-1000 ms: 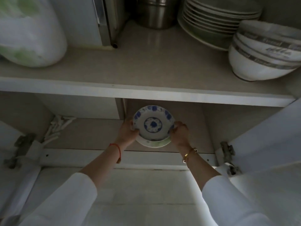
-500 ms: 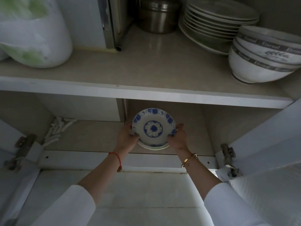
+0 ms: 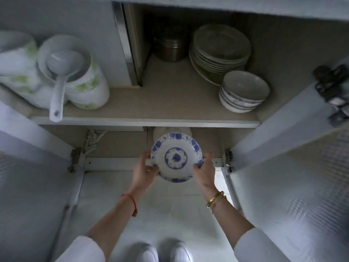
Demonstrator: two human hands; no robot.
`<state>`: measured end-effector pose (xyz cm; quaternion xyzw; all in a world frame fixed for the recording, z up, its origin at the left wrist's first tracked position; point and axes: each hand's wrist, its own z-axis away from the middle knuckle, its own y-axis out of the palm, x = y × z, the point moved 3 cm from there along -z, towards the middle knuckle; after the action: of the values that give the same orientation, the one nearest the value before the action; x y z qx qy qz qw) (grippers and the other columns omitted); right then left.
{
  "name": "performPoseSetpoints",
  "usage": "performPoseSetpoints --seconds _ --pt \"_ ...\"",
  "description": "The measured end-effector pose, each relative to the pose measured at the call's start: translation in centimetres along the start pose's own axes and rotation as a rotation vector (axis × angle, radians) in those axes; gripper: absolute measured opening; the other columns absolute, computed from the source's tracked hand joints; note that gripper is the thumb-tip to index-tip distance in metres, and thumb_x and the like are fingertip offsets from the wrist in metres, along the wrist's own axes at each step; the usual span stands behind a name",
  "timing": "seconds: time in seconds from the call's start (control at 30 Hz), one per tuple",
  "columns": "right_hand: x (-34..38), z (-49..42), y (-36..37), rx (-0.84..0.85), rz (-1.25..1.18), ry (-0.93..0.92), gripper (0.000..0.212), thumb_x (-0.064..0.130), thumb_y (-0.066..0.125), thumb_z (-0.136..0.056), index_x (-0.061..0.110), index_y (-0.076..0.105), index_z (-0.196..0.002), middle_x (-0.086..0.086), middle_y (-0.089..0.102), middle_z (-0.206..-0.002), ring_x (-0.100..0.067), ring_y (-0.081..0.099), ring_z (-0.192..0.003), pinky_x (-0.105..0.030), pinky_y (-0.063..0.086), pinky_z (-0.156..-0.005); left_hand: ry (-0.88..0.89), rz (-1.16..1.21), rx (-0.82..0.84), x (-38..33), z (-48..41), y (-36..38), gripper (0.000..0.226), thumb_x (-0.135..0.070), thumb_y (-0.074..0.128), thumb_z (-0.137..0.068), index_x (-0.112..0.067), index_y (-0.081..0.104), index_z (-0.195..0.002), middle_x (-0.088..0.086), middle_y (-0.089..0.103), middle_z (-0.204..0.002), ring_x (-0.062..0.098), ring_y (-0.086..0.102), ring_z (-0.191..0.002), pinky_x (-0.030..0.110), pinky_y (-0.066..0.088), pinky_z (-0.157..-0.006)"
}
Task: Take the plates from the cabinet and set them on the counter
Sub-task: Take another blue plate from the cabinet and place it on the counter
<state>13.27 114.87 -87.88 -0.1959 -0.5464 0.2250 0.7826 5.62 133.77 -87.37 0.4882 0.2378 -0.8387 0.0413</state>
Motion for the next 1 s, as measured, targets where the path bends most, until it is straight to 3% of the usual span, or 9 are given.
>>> performPoseSetpoints --seconds 0.17,0.33,0.43,0.6,0.7,0.77,0.83,0.93,1.0 --pt "5.6 9.0 -8.1 0.005 -0.002 0.050 0.030 -0.006 0.054 -0.085 0.013 0.036 -0.099 -0.006 0.058 -0.093 -0.020 0.056 -0.075 0.000 0.037 -0.042 -0.052 0.000 0.009 -7.0 10.0 -3.2 0.051 -0.001 0.066 -0.087 -0.012 0.050 -0.134 0.007 0.060 -0.131 0.037 0.070 -0.089 0.054 0.058 -0.080" --pt "11.9 18.0 -17.0 0.020 -0.068 0.097 0.029 0.001 0.050 -0.087 0.023 0.039 -0.102 0.010 0.058 -0.077 -0.013 0.061 -0.065 -0.006 0.040 -0.041 -0.051 0.066 0.088 -15.2 20.0 -6.9 0.052 0.000 0.064 -0.090 -0.029 0.048 -0.130 0.004 0.054 -0.134 0.021 0.067 -0.088 0.026 0.055 -0.073" --pt "16.5 22.2 -22.5 -0.001 -0.127 0.111 0.030 0.002 0.048 -0.087 0.026 0.042 -0.104 0.011 0.060 -0.080 -0.003 0.061 -0.057 -0.008 0.041 -0.042 -0.044 0.116 0.125 -20.9 24.7 -9.1 0.050 -0.002 0.063 -0.092 -0.031 0.047 -0.131 0.004 0.055 -0.135 0.024 0.070 -0.095 0.026 0.056 -0.077" --pt "24.2 27.9 -31.6 -0.100 -0.210 0.087 0.035 0.000 0.052 -0.086 0.028 0.045 -0.106 0.010 0.061 -0.087 -0.016 0.069 -0.070 -0.037 0.057 -0.060 0.102 0.027 0.142 -32.4 30.5 -12.5 0.056 -0.004 0.063 -0.090 -0.023 0.046 -0.141 0.000 0.056 -0.134 -0.011 0.064 -0.080 0.007 0.050 -0.065" --pt "28.0 30.5 -36.8 -0.172 -0.307 0.077 0.031 0.003 0.056 -0.089 0.026 0.046 -0.108 0.004 0.062 -0.097 -0.009 0.070 -0.075 -0.041 0.063 -0.063 0.205 0.022 0.187 -39.3 33.0 -13.4 0.057 -0.005 0.063 -0.089 -0.023 0.047 -0.140 0.000 0.054 -0.137 -0.014 0.063 -0.081 0.010 0.053 -0.069" --pt "29.8 32.2 -40.0 -0.218 -0.400 0.083 0.030 0.005 0.056 -0.091 0.026 0.047 -0.110 0.000 0.061 -0.100 -0.011 0.071 -0.078 -0.039 0.064 -0.060 0.250 0.052 0.230 -43.5 34.5 -13.6 0.057 -0.005 0.063 -0.088 -0.025 0.048 -0.139 -0.004 0.054 -0.137 -0.010 0.062 -0.093 0.021 0.057 -0.084" --pt "31.2 33.9 -43.3 -0.265 -0.499 0.074 0.030 0.004 0.055 -0.092 0.024 0.050 -0.115 -0.002 0.061 -0.097 -0.006 0.071 -0.072 -0.026 0.061 -0.055 0.324 0.030 0.292 -47.3 35.8 -13.0 0.055 -0.006 0.063 -0.088 -0.028 0.050 -0.137 -0.010 0.054 -0.134 -0.009 0.056 -0.109 0.022 0.052 -0.093" --pt "32.2 36.6 -48.3 -0.343 -0.575 0.086 0.032 0.003 0.053 -0.094 0.018 0.053 -0.122 -0.008 0.060 -0.098 -0.008 0.067 -0.072 -0.015 0.055 -0.056 0.414 0.020 0.404 -52.0 37.9 -11.2 0.052 -0.009 0.064 -0.088 -0.026 0.053 -0.135 -0.015 0.056 -0.128 -0.024 0.051 -0.105 0.000 0.046 -0.078" --pt "32.2 38.3 -51.3 -0.384 -0.604 0.105 0.034 0.002 0.052 -0.094 0.014 0.053 -0.126 -0.012 0.059 -0.100 -0.016 0.066 -0.077 -0.019 0.058 -0.059 0.439 0.025 0.491 -54.6 39.4 -9.3 0.049 -0.010 0.064 -0.088 -0.026 0.054 -0.134 -0.022 0.058 -0.121 -0.021 0.055 -0.104 0.006 0.052 -0.080"
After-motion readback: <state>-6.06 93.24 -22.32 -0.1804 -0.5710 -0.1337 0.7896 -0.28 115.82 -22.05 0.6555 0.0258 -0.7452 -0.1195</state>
